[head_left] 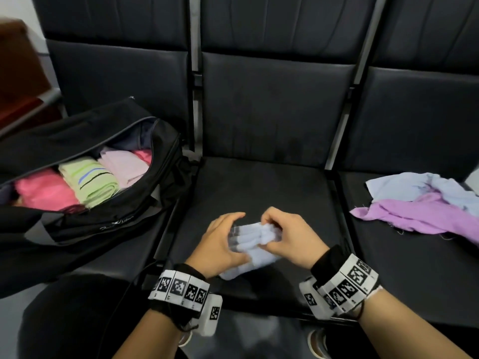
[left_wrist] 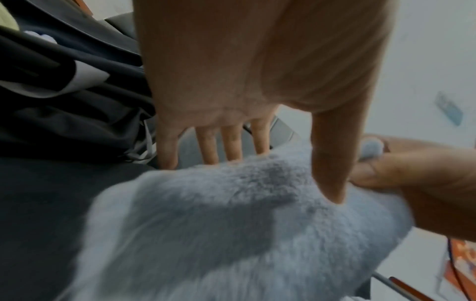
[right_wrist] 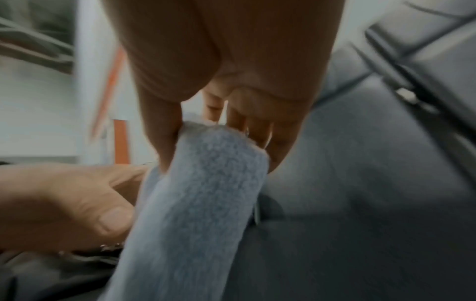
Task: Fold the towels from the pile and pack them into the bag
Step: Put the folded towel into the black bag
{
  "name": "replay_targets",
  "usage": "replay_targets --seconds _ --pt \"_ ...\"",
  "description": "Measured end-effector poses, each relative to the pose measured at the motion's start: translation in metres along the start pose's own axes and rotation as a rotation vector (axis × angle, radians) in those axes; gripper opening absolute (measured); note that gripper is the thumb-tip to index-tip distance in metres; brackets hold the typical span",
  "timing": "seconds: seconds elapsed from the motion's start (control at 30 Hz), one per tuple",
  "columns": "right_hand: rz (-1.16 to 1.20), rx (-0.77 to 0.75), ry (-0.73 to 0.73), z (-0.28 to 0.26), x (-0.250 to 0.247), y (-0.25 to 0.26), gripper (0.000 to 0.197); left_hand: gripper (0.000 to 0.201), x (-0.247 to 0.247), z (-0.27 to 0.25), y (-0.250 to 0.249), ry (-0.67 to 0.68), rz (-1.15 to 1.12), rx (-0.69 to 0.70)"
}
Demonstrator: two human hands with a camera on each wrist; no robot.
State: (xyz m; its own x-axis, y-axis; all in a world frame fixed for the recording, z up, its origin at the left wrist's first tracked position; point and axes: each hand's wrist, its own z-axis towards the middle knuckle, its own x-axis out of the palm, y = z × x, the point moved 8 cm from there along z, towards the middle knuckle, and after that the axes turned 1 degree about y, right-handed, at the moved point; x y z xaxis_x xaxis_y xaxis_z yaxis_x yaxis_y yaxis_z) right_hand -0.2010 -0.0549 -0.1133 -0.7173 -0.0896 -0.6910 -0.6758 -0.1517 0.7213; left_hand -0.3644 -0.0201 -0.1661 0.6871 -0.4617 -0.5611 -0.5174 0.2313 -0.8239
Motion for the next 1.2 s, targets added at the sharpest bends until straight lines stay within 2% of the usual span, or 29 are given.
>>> replay_targets --seconds 0.1,0.2,0.27,0.37,0.43,0.5,0.57,0.73,0.87,1.0,1.1,1.2 --pt "-0.151 -0.096 0.09 0.005 0.003 0.04 0.03 0.074 0.002 -0.005 -0.015 0.038 -0.085 0.04" --pt "-0.224 -0.131 0.089 0.01 0.005 0.056 0.031 0.042 0.0 -0.009 -0.013 0.045 -0.127 0.01" --pt "-0.157 -0.131 0.053 0.014 0.006 0.06 0.035 0.028 -0.006 -0.011 -0.012 0.03 -0.15 0.019" --pt "0.131 -0.045 -0.122 0.023 0.001 0.053 0.059 0.024 -0.029 -0.012 -0.009 -0.069 -0.308 0.012" --pt "0.311 0.06 -0.122 0.036 0.006 0.048 0.07 0.023 -0.053 -0.012 -0.008 -0.145 -0.446 0.004" --pt "0.394 0.116 0.035 0.053 0.025 0.054 0.064 0.023 -0.08 -0.014 -0.007 -0.223 -0.55 0.008" --pt "0.412 0.095 0.17 0.071 0.043 0.073 0.049 0.027 -0.106 -0.018 -0.007 -0.279 -0.611 0.015" --pt "0.504 -0.003 0.23 0.127 0.074 0.135 0.036 0.031 -0.176 -0.035 0.02 -0.434 -0.71 -0.065" --pt "0.501 -0.045 0.283 0.175 0.118 0.174 0.031 0.03 -0.233 -0.055 0.054 -0.496 -0.706 -0.137" --pt "0.451 -0.088 0.289 0.228 0.159 0.212 0.03 0.025 -0.301 -0.073 0.097 -0.561 -0.57 -0.159" --pt "0.451 -0.091 0.219 0.271 0.179 0.235 0.03 0.013 -0.364 -0.103 0.147 -0.798 -0.393 -0.282" --pt "0.546 -0.075 0.214 0.305 0.207 0.256 0.027 0.014 -0.426 -0.144 0.189 -1.011 -0.163 -0.39"
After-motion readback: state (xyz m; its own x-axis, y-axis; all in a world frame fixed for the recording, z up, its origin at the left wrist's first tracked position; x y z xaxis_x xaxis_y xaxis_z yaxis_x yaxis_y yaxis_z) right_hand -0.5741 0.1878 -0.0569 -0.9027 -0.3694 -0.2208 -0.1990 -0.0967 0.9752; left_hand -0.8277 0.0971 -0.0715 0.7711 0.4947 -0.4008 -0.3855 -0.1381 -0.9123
